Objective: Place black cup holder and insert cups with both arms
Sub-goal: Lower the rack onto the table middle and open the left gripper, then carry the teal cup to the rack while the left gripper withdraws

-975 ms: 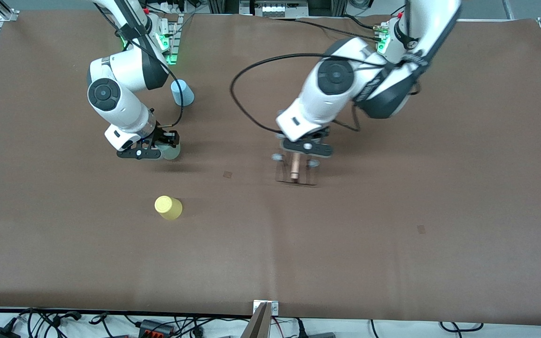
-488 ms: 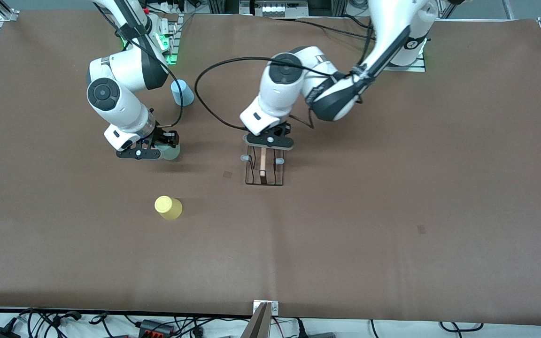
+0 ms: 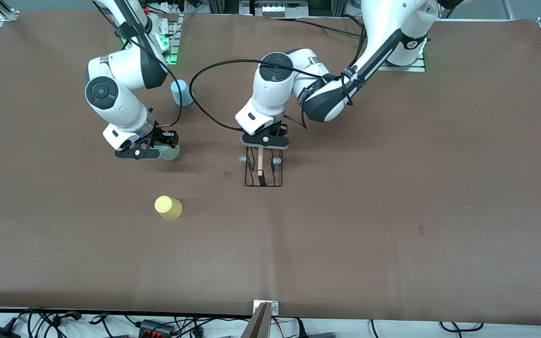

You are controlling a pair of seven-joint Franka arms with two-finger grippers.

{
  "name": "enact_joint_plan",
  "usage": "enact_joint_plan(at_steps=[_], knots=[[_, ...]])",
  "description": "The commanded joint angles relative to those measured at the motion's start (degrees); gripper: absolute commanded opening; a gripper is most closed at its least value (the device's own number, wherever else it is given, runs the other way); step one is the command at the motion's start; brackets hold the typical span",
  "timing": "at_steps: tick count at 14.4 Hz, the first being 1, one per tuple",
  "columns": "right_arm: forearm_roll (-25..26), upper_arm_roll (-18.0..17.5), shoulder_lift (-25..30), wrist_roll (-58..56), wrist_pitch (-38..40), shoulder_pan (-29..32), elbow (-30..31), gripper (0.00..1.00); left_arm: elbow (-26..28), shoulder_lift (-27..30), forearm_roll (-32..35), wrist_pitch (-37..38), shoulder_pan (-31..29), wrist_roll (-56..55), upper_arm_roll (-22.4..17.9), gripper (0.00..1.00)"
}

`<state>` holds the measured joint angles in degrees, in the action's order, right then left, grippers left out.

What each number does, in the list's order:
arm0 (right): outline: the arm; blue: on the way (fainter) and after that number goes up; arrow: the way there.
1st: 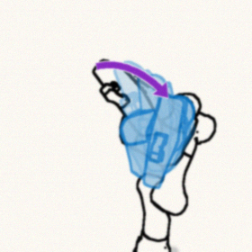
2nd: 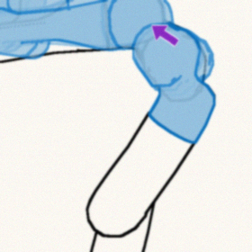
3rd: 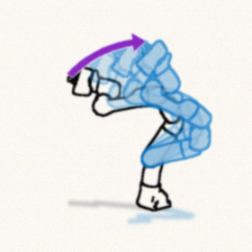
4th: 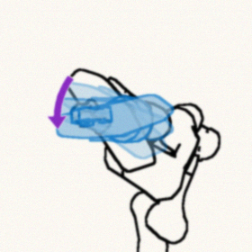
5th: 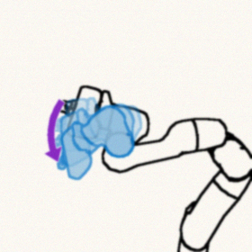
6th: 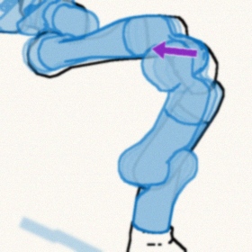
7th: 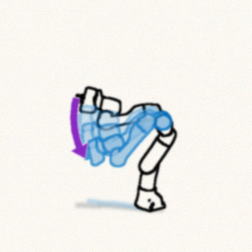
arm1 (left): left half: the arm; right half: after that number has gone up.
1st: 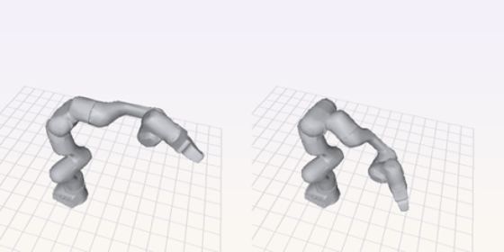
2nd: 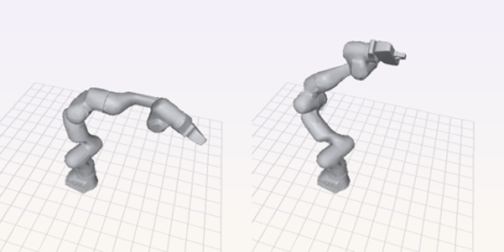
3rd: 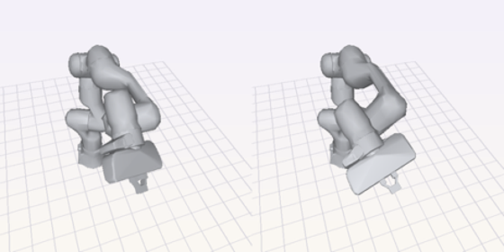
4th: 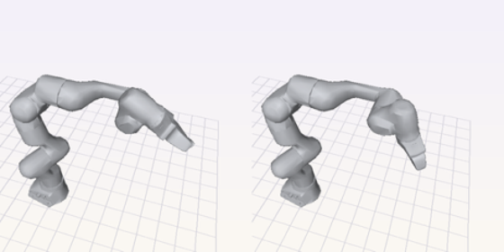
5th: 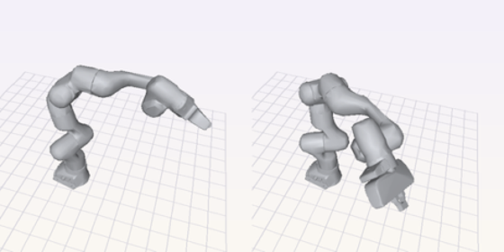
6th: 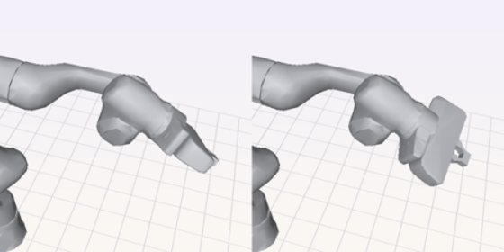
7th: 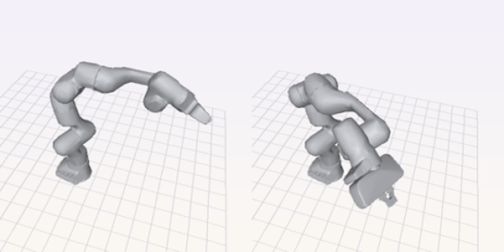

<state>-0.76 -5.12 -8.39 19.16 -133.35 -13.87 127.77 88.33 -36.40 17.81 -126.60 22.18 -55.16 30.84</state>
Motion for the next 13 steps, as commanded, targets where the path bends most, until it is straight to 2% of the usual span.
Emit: enact_joint_plan(at_steps=[1,3,7,10,12,13], knots=[[0.5,0.0,1.4,-1.0,1.1,0.5,-0.1,0.04,-1.7,1.1,2.4,1.6,-1.0,-0.3,-0.1,1.00],[0.4,0.1,3.1,-0.4,2.5,0.5,-0.1,0.04,-2.0,3.9,2.1,7.2,-2.8,3.1,0.4,1.00],[0.1,-0.2,9.3,4.7,13.5,0.3,-2.7,0.04,-2.1,11.2,1.6,19.3,-8.5,12.4,1.1,1.00],[-0.6,-5.3,9.9,16.6,20.5,0.1,-9.9,0.04,-2.1,15.5,1.6,28.6,-14.4,14.5,1.1,1.00],[-0.6,-9.3,9.1,27.7,20.2,-1.5,-12.8,0.04,-3.2,16.5,1.5,33.5,-19.3,19.2,1.2,1.00],[-0.6,-10.9,8.1,32.1,19.8,-2.2,-13.9,0.04,-4.1,16.5,1.4,35.5,-22.1,25.4,1.2,1.00]])
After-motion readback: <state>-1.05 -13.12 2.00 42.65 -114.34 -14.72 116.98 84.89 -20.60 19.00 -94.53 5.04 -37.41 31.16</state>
